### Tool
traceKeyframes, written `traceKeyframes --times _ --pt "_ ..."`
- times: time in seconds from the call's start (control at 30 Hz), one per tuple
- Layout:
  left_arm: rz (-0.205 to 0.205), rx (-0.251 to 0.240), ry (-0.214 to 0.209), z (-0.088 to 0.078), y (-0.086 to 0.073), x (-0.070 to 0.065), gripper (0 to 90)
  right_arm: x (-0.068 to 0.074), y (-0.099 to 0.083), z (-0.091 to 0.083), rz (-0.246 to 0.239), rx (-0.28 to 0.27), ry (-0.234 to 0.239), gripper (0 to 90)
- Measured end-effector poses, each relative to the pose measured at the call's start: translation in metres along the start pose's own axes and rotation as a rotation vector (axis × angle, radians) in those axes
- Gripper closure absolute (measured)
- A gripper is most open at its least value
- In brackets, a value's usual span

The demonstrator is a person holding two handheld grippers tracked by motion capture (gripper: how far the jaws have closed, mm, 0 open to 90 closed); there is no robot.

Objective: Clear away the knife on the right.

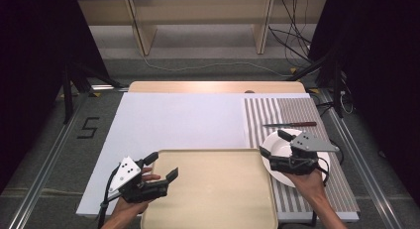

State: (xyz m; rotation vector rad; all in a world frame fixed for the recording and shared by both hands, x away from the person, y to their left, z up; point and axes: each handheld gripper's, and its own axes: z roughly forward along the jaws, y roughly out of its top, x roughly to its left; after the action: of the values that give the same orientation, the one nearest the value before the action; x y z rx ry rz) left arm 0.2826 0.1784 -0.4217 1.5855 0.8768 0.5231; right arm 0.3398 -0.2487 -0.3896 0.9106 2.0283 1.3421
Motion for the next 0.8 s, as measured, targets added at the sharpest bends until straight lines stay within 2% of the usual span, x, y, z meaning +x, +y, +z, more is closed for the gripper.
traceKeyframes --times 0.17,0.23,0.53,0.8 --pt "0.001 0.0 0.005 0.0 0.0 0.0 14.9 -0.016 0.007 0.007 -0.019 0.037 -0.012 21.6" --pt "0.001 0.0 0.006 0.0 0.0 0.0 14.8 -0.024 0.009 0.009 -0.028 0.048 -0.041 22.5" --pt "0.001 0.002 0.006 0.001 0.0 0.0 14.8 -0.058 0.012 0.022 0.002 0.118 -0.067 22.9" --pt "-0.001 0.008 0.008 0.001 -0.001 0.0 14.9 -0.084 0.01 0.036 0.042 0.188 -0.053 23.0"
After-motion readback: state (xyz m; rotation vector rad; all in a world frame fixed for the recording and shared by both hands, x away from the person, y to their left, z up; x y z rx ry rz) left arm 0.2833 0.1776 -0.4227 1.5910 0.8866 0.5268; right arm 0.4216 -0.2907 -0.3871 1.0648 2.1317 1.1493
